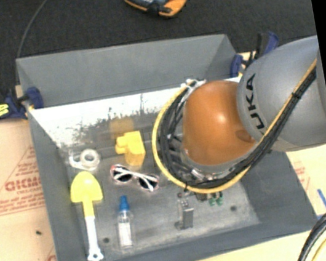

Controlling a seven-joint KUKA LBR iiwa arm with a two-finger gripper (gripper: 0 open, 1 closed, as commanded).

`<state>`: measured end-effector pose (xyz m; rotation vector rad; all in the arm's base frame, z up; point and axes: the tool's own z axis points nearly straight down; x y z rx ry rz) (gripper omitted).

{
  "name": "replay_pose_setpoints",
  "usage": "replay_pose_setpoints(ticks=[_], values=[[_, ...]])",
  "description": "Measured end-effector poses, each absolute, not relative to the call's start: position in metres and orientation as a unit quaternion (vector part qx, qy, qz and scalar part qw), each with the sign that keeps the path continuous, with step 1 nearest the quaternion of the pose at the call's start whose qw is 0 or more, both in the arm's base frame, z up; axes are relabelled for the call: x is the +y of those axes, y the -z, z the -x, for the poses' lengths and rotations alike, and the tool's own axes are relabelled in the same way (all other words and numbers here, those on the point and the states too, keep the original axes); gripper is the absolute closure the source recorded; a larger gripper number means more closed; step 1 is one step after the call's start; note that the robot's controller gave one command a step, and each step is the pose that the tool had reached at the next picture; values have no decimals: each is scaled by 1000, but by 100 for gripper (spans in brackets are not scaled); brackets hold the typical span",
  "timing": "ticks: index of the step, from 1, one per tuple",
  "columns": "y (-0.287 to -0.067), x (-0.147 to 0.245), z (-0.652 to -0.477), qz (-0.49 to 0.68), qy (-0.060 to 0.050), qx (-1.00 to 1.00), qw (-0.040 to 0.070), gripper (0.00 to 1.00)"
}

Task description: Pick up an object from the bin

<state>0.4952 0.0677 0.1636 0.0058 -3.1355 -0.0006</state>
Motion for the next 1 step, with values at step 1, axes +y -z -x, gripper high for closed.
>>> replay_pose_setpoints(ticks=[1], values=[[-168,67,-497,0,1,-1000,-1,0]])
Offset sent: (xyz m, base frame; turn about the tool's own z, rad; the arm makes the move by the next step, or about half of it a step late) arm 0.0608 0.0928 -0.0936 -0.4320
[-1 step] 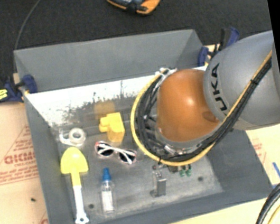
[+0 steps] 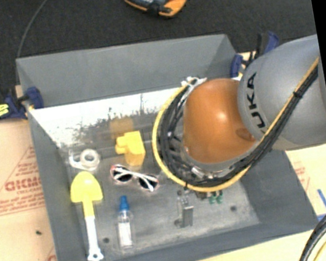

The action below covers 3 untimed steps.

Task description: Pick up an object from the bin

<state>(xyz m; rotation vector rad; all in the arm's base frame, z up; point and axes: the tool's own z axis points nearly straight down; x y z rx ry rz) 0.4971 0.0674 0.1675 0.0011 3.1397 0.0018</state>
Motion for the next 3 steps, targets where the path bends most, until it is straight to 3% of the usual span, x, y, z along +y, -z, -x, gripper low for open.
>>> replay_pose_setpoints(ticks=[1,2,3], values=[[-69,161,-556,215,-2,977,0,0],[-134,130,-555,202,0,979,3,0],[-99,175,-509,350,-3,937,-1,0]])
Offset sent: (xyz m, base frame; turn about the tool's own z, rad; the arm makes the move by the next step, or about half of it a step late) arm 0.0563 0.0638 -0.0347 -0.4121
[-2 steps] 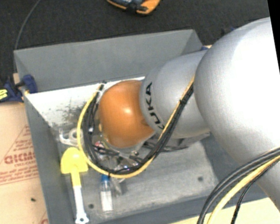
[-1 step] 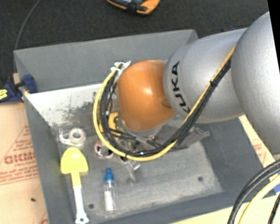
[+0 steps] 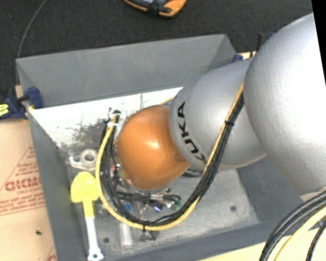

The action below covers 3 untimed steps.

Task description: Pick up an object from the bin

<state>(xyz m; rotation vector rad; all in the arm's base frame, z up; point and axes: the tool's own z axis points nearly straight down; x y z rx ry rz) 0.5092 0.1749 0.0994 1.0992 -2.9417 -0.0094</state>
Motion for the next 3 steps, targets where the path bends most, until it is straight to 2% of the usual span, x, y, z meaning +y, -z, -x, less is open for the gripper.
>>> replay_pose_setpoints(ticks=[1,2,3], values=[[-70,173,-541,-435,0,-900,-5,0],[-70,213,-503,-465,4,-885,-1,100],[-70,213,-503,-465,4,-885,-1,100]])
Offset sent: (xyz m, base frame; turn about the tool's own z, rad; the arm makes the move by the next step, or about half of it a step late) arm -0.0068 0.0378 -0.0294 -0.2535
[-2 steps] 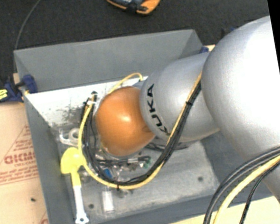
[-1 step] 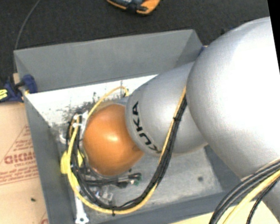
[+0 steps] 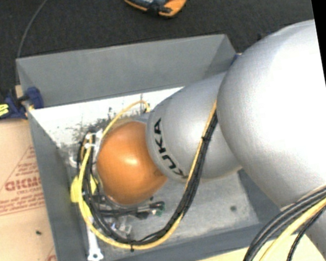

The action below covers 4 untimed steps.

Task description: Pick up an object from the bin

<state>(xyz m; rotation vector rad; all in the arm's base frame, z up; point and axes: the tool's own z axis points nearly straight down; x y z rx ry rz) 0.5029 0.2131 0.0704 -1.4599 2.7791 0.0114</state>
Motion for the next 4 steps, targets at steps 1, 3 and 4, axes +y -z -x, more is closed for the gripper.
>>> replay_pose_setpoints(ticks=[1,3,4], values=[[-71,213,-503,465,-4,885,1,100],[-100,212,-500,464,-4,886,-4,100],[-122,212,-502,464,-4,886,0,100]])
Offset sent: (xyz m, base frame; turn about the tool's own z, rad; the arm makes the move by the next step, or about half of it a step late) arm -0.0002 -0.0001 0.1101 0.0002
